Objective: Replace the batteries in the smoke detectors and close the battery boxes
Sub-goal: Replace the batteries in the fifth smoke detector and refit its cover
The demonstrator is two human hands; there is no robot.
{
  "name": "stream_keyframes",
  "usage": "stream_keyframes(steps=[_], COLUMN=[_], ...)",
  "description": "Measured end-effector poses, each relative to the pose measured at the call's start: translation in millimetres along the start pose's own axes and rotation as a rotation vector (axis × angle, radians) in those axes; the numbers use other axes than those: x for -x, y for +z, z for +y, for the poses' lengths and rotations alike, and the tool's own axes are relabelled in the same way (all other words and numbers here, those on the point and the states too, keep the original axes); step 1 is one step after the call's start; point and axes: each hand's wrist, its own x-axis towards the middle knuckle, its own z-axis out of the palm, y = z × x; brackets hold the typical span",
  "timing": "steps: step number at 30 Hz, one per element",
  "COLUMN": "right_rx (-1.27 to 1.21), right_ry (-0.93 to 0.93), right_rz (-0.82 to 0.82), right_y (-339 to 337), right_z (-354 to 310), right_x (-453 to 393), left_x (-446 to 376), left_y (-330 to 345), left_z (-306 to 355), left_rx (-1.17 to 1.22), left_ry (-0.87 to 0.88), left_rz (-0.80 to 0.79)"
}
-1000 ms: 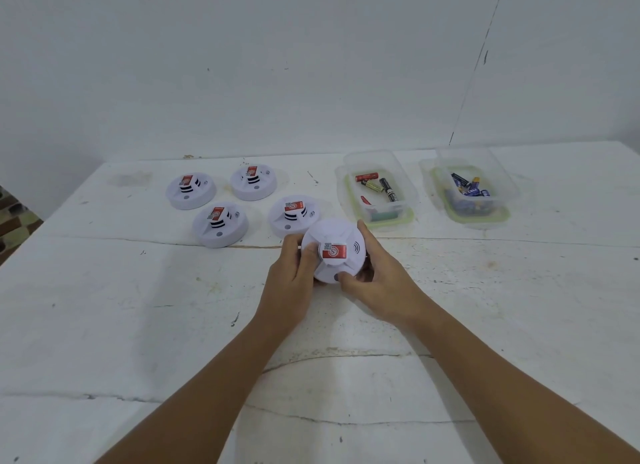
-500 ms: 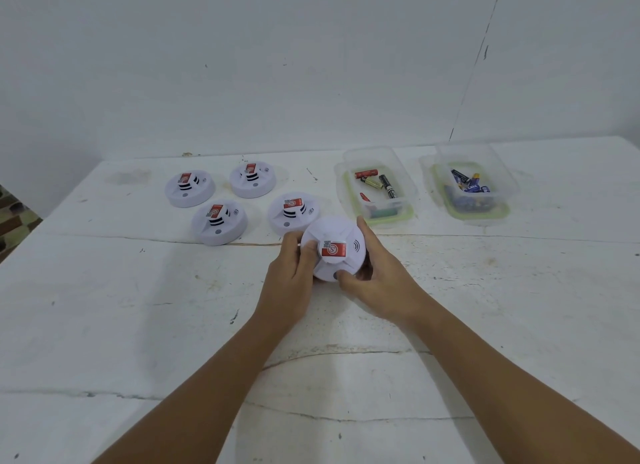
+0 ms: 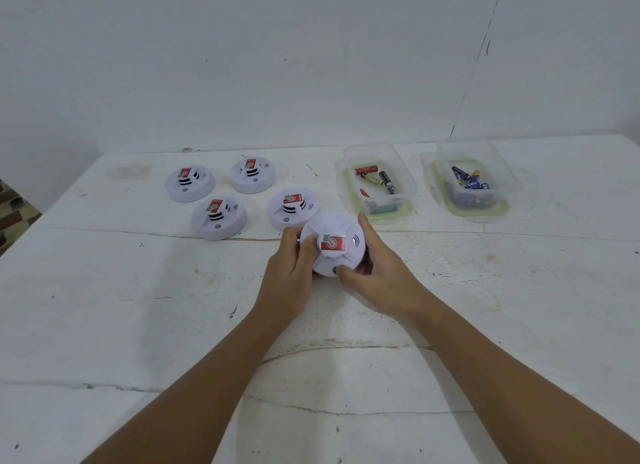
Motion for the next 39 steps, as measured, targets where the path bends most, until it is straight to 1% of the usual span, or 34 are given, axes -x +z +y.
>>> stream_keyframes(steps=[28, 39], right_rx=[0.033, -0.04], right_ry=[-0.029, -0.01], right_rz=[-0.005, -0.033], right_y=[1.0, -1.9], right_z=[6.4, 7.9], right_x=[-4.1, -7.2], left_x=[1.4, 2.1], left_y=[1.0, 1.2], left_z=[5.3, 5.7], left_rx=[-0.019, -0.02], left_ry=[0.011, 0.003], left_rz=[-0.01, -0.005])
